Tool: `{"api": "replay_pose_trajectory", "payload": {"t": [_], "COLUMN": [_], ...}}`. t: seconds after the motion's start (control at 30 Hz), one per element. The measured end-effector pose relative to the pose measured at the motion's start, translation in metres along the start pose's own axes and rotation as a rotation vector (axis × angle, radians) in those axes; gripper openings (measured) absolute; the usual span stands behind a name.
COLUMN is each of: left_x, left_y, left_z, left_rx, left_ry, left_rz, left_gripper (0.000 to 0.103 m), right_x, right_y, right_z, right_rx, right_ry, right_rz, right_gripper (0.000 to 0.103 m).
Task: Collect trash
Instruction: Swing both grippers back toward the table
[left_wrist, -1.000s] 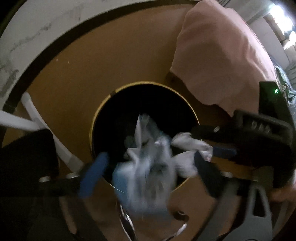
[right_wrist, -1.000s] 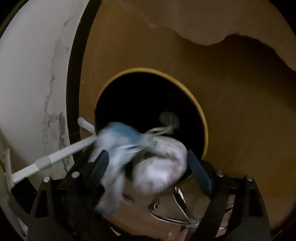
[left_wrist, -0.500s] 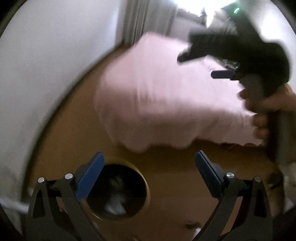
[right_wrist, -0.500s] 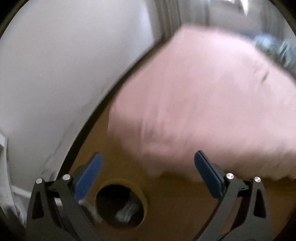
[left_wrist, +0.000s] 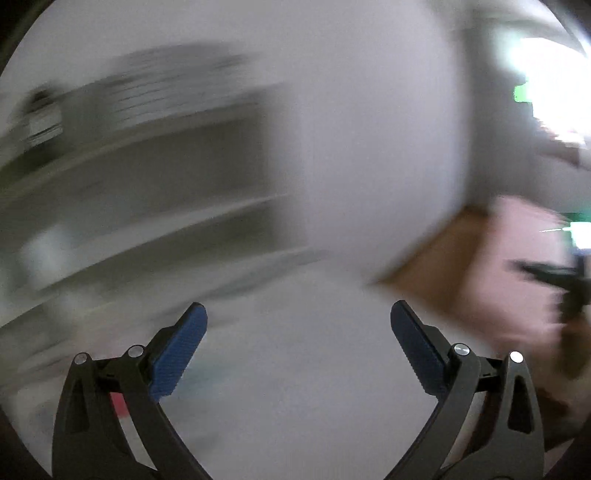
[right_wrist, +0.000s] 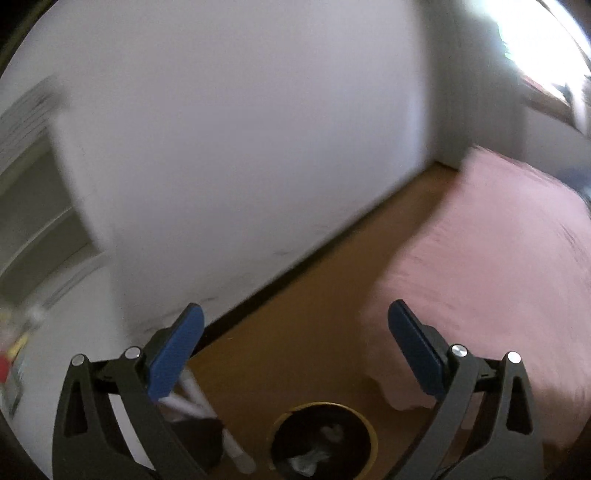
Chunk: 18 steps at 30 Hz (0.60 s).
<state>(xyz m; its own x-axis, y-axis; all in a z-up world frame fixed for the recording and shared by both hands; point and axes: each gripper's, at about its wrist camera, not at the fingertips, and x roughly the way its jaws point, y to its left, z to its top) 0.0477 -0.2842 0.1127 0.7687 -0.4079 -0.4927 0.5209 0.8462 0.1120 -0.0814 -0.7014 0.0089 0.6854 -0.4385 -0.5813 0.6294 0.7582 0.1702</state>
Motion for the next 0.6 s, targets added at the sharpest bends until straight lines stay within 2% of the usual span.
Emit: {"api": "replay_pose_trajectory", "payload": {"t": [0.03,0.1,0.17,0.23,0.33,0.4,0.5,0.6], "left_x": [-0.004,-0.017,-0.025,-0.032,-0.027,-0.024,-0.015,0.002], "left_y": [0.027,0.099,0.152,0.198,0.237,0.254,0.274,0.283], "left_z": [-0.005,-0.027,-0.052,-0.079,-0.103,-0.114,-0.122,-0.127], "left_rx": [-0.039,-0.149,-0.213,-0.261,-0.312,-0.375,-0.467,-0.469], "left_ry": [0.025,0.091,0.158,0.241,0.306,0.328,0.338,0.343], "left_rz": [0.079,0.303,0.459,0.540,0.537,0.482,0.393,0.363], "left_gripper": [0.097,0.097,0.097,0.097,0.096,0.096,0.096,0.096], "right_x": [0.001,0.004,0.000,-0.007,-0.009,-0.014,-0.025,-0.039], "right_y": [0.023,0.063,0.104,0.136,0.193,0.238,0.314,0.382], "right_z": [0.001,0.001,-0.001,-0.004,-0.010,-0.019,-0.041,-0.064], "right_rx": [-0.042,-0.101,-0.150,-0.189,-0.253,-0.302,-0.444,-0.555], "right_ry": [0.001,0.009,0.007,0.009,0.022,0.038,0.044,0.068], "right_rz": [0.046,0.120,0.187,0.238,0.329,0.386,0.459,0.594], "right_gripper": [0.096,0.096,0.096,0.096,0.096,0.096,0.096,0.096]}}
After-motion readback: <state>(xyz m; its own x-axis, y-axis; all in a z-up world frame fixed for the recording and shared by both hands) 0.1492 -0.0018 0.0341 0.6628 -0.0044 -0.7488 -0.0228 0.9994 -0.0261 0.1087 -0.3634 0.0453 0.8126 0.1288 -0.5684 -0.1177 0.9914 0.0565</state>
